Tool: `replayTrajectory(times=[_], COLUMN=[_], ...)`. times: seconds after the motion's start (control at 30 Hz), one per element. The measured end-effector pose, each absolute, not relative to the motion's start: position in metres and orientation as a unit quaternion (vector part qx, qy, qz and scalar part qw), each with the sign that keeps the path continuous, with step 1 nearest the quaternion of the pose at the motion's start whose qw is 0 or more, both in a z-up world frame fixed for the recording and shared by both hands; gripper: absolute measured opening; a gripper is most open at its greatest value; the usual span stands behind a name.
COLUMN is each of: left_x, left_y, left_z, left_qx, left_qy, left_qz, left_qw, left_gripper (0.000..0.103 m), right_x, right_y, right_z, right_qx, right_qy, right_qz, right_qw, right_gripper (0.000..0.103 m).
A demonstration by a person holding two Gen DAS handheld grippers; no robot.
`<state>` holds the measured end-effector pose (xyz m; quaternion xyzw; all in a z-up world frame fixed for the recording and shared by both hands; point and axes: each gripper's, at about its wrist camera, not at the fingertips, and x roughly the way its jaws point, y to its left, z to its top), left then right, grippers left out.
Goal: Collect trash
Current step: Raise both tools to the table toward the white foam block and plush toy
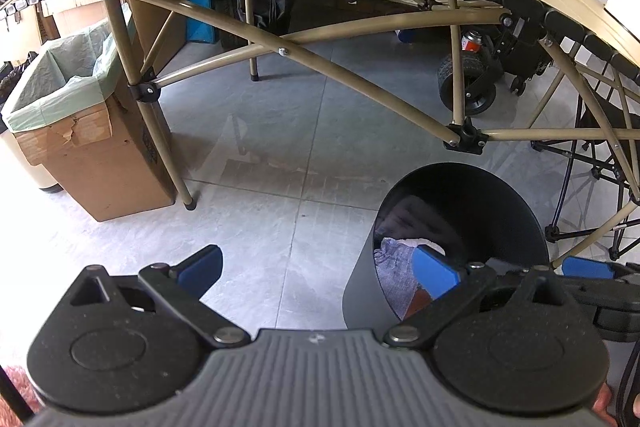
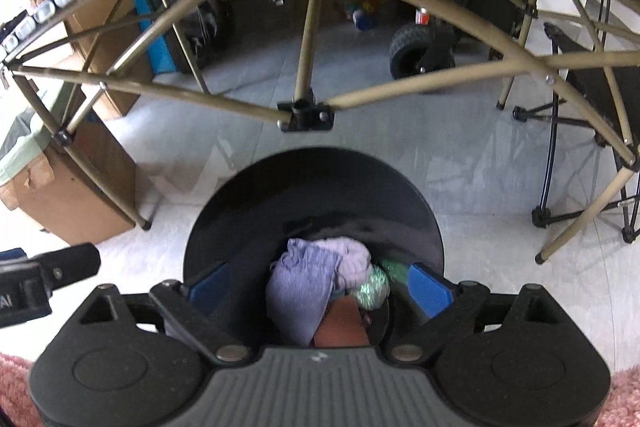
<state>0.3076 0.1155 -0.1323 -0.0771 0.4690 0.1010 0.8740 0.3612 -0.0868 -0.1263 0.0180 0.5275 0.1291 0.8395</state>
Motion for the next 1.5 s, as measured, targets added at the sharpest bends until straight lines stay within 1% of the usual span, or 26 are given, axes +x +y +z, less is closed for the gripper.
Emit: replayTrajectory(times=[0.27, 0.4, 0.57, 0.77, 0.83, 0.97, 1.03, 1.2, 1.37, 1.5], left_x=[0.306, 0.303, 0.299, 0.307, 0.314, 0.335, 0.35, 0.395, 0.464, 0.523], left_y=[0.114, 0.112, 0.111, 0.106, 0.105, 0.105, 0.104, 0.104, 0.091, 0.067], left_z=[-0.131, -0.119, -0.087, -0.042, -0.03, -0.007, 0.004, 0.019, 0.024, 0.02], left_qx=[-0.075, -0.075, -0.083, -0.089, -0.091, -0.107, -0.114, -0.116, -0.088, -0.031], left_qy=[0.467, 0.454, 0.421, 0.368, 0.354, 0.326, 0.312, 0.302, 0.3, 0.296], left_qz=[0.1, 0.101, 0.095, 0.092, 0.096, 0.103, 0.108, 0.104, 0.088, 0.077], left_qw=[0.875, 0.882, 0.898, 0.921, 0.926, 0.934, 0.937, 0.94, 0.946, 0.951], left_gripper=[0.103, 0.103, 0.103, 0.103, 0.103, 0.103, 0.103, 0.103, 0.103, 0.103], right_x=[0.358, 0.354, 0.346, 0.348, 0.353, 0.376, 0.394, 0.446, 0.491, 0.525], right_y=[-0.089, -0.095, -0.112, -0.139, -0.146, -0.158, -0.162, -0.162, -0.164, -0.181], right_z=[-0.129, -0.116, -0.073, 0.002, 0.023, 0.05, 0.057, 0.061, 0.067, 0.059], right_qx=[0.014, 0.02, 0.025, 0.046, 0.058, 0.088, 0.106, 0.135, 0.161, 0.188], right_qy=[0.545, 0.546, 0.518, 0.43, 0.395, 0.341, 0.321, 0.292, 0.253, 0.24], right_qz=[0.137, 0.144, 0.159, 0.169, 0.169, 0.164, 0.161, 0.15, 0.123, 0.101], right_qw=[0.827, 0.825, 0.84, 0.886, 0.901, 0.922, 0.927, 0.935, 0.946, 0.947], right_gripper=[0.095, 0.095, 0.095, 0.095, 0.1, 0.101, 0.103, 0.103, 0.103, 0.103])
